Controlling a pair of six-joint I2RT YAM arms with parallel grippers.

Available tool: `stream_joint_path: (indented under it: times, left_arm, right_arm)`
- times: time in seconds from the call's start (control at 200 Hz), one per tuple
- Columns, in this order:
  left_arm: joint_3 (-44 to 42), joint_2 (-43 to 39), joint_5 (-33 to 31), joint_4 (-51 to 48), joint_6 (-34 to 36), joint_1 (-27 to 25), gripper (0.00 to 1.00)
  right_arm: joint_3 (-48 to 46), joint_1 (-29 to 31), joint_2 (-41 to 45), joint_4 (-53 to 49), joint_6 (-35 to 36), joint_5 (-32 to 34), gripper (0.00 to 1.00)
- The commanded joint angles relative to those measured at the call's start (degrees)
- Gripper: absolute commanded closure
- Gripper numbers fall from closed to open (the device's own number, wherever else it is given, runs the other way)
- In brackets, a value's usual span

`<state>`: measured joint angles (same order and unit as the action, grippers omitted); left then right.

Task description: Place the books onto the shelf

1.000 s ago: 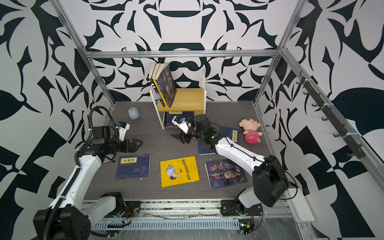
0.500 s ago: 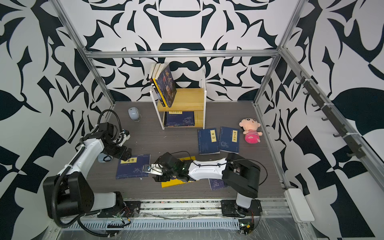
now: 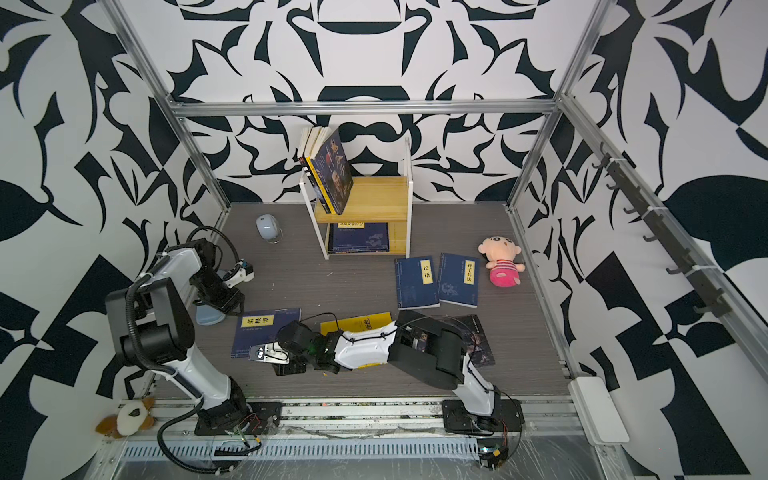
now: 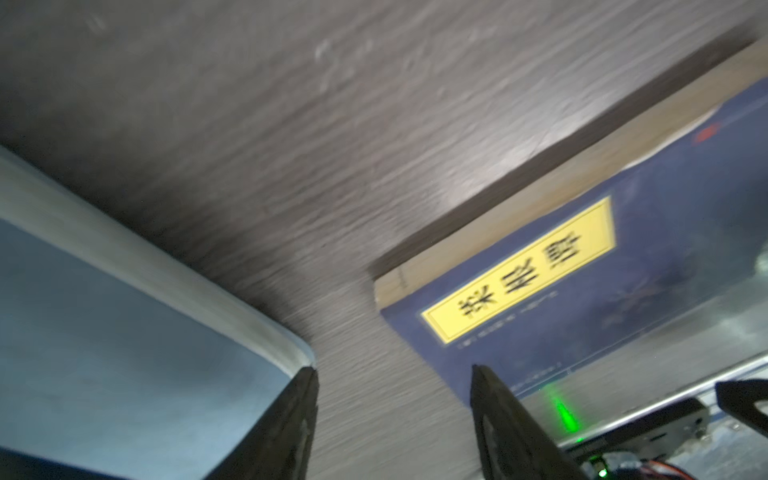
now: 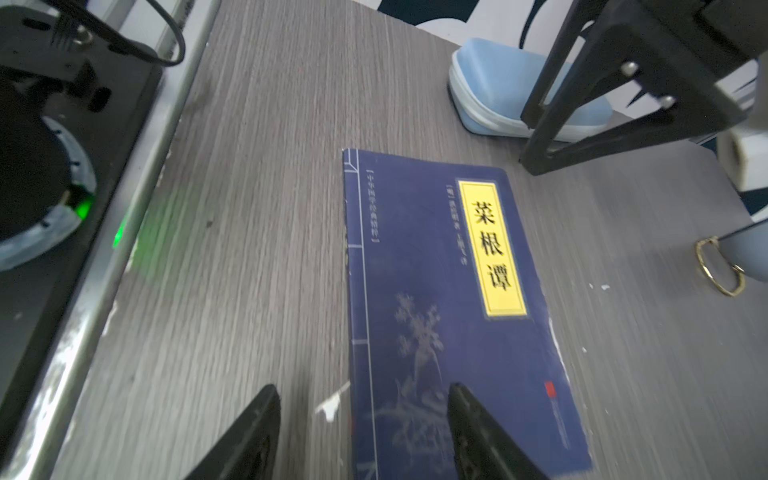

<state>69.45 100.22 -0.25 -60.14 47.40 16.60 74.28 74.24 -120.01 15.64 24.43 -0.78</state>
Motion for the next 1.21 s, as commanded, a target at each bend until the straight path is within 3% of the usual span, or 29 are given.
stream_joint_path:
  times: [0.0, 0.07, 0.345, 0.54, 0.765, 1.075, 1.2]
  left_arm:
    - [-0.79, 1.43, 1.02, -2.88, 3.42, -1.45, 0.37]
    - [-0.72, 2.52, 2.26, -2.73, 3.15, -2.37, 0.38]
    - [-0.53, 7.41, 0.90, -0.77, 1.12, -3.97, 0.59]
    - [-4.95, 7.62, 1.34, 0.71, -0.06, -6.14, 0.71]
    - [-8.97, 7.91, 1.45, 2.83, -1.53, -8.33, 0.93]
    - [-9.37, 7.35, 1.30, 4.58, -3.89, -10.95, 0.97]
    - [-8.90, 7.84, 1.47, 5.11, -5.17, -12.76, 0.97]
  right_arm:
    - [4.02, 0.08, -0.75, -1.64, 0.68, 0.43, 0.35]
    - [5.36, 0.09, -2.16, -1.66, 0.99, 0.74, 0.35]
    - [7.46, 0.11, -4.88, -5.24, 3.68, 6.79, 0.38]
    - [7.19, 0.06, -5.56, -4.80, 6.90, 12.37, 0.40]
    - [7.02, 0.42, -7.34, 0.21, 17.32, 21.34, 0.41]
    - [6.36, 0.64, -8.83, 13.39, 36.15, 27.39, 0.43]
    - [6.22, 0.34, -9.45, 17.27, 38.57, 27.43, 0.44]
